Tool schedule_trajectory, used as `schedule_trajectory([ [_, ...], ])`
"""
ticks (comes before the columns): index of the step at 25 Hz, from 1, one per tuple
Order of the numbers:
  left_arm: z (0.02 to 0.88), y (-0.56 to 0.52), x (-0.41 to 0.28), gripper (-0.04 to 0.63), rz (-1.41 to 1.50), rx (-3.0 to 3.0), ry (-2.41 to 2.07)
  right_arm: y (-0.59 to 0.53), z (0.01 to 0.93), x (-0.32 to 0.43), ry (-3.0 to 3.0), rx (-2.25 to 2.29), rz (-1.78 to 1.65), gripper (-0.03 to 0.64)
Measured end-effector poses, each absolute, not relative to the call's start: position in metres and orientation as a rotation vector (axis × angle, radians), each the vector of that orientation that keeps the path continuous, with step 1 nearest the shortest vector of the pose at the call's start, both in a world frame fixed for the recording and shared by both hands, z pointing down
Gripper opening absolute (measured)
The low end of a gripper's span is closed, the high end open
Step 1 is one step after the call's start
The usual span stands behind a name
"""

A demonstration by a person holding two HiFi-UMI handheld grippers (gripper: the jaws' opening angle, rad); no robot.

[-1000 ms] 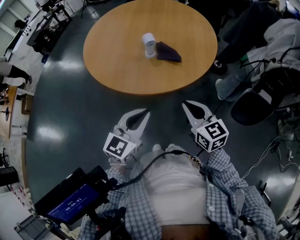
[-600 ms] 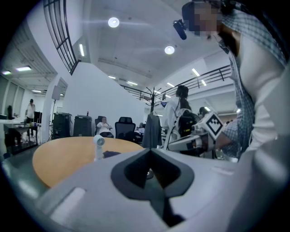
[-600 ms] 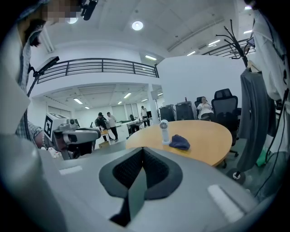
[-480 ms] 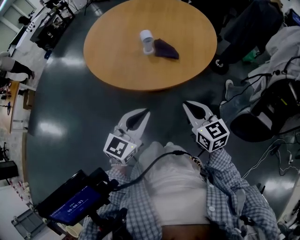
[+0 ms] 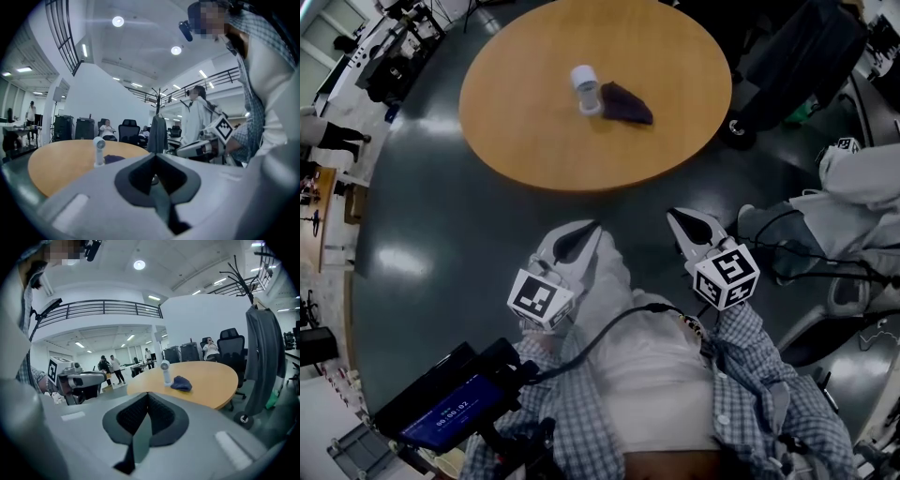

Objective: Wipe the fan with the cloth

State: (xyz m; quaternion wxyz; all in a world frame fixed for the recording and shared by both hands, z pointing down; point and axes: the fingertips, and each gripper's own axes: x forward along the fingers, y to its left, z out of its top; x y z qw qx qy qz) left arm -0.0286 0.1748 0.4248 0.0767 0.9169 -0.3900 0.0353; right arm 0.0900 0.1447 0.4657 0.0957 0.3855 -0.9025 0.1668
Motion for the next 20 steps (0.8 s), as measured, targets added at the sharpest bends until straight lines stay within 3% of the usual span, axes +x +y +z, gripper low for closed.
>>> schedule_trajectory([
  [20, 0.45, 0.016, -0.064, 0.0, 0.208, 2.77, -1.016, -0.011, 0.454, 0.055, -2.602, 1.222, 0.475, 0.004],
])
